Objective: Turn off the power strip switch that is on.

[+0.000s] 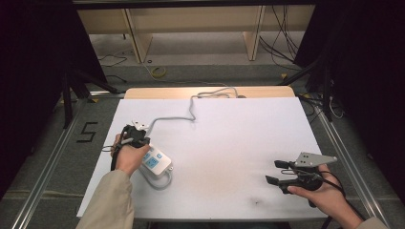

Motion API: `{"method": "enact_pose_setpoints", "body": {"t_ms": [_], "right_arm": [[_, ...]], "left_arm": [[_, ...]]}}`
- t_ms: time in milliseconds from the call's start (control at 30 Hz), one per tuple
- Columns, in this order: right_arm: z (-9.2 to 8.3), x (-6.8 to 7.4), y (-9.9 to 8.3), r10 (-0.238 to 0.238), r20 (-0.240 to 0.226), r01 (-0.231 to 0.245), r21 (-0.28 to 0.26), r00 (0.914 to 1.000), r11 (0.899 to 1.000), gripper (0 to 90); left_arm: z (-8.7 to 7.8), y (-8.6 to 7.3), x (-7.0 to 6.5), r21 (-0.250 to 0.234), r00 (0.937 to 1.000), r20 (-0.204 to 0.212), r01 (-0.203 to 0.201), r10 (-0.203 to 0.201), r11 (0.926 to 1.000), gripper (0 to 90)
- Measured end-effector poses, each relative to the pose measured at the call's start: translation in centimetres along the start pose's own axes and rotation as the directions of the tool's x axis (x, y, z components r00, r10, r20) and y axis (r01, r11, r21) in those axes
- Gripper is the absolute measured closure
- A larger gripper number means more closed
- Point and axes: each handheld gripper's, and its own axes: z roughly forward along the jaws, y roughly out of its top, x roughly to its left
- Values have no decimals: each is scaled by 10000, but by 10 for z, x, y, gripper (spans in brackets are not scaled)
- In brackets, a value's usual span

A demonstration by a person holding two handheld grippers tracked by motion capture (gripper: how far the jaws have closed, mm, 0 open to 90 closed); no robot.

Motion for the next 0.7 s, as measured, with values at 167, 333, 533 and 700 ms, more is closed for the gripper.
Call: {"method": "enact_pose_setpoints", "body": {"t_ms": [167,333,533,700], "right_arm": [[0,0,0,-26,3,26,-11,10000,10000,300],[0,0,0,-26,1,26,-6,10000,10000,300],[0,0,0,-15,-14,15,7,10000,10000,300],[0,0,0,-25,-3,25,1,10000,10000,299]], "left_arm": [[4,0,-2,263,9999,121,-30,27,9996,900],[7,0,-4,717,9995,276,-141,122,9973,900],[10,1,-7,872,9992,366,-205,174,9960,900],[12,2,-8,1017,9989,413,-256,215,9945,900]]}}
